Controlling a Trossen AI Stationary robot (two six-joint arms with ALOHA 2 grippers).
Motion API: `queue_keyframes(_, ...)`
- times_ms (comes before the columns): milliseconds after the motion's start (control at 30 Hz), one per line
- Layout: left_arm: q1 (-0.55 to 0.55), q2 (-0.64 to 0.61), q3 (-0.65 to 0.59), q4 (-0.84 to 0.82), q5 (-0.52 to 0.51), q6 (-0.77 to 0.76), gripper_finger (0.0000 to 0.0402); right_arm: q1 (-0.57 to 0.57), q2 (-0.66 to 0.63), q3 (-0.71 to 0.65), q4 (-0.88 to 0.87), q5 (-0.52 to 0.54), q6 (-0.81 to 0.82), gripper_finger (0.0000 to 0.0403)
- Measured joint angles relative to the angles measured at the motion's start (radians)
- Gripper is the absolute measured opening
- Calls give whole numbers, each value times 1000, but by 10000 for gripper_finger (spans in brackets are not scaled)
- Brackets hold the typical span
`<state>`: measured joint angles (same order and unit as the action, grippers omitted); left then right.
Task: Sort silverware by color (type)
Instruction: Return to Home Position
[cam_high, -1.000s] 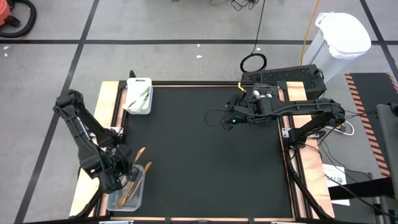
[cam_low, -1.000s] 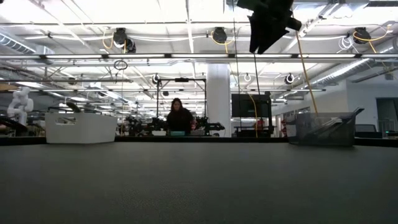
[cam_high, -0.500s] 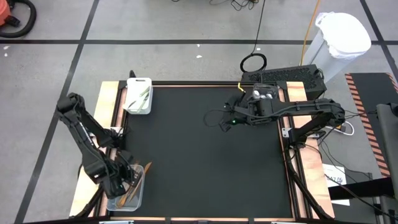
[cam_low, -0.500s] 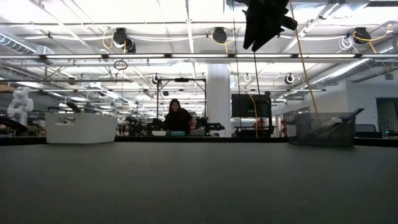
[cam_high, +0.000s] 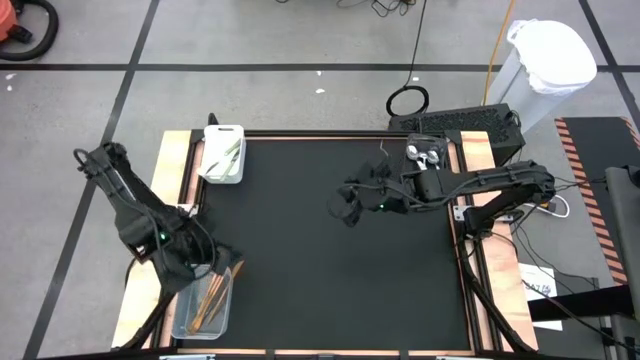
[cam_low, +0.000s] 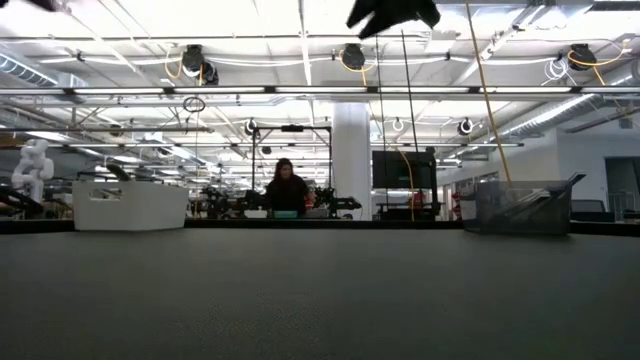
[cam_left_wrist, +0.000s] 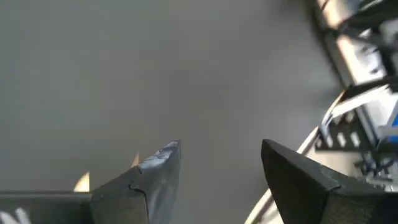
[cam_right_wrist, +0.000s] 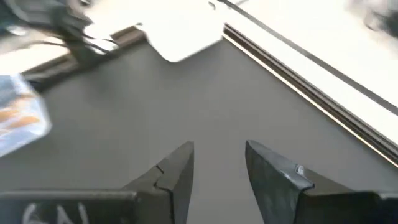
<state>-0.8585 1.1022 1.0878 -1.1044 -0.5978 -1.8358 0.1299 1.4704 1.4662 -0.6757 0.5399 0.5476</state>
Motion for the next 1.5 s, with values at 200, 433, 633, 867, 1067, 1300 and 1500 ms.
queue_keyframes(200,154,-70,13,97,-115,354,223,68,-11,0,89,-46,-21,130)
queue_keyframes(433,426,-86,12,407,-25,892,223,116,-52,0,137,-47,-17,73)
queue_keyframes(633,714,-66,-16,671,192,1250,216,156,-71,0,353,-148,-142,10)
queue_keyframes(867,1003,-61,-16,822,338,1566,142,156,-76,0,197,182,-227,9)
queue_keyframes(1067,1224,-18,-16,982,432,1736,71,151,-75,-1,163,167,-223,2)
queue_keyframes(1300,1402,190,-16,1312,920,1739,7,151,-75,-1,218,139,-289,2)
queue_keyframes(1500,1443,342,-16,1593,1064,1737,7,152,-75,-1,291,139,-347,1)
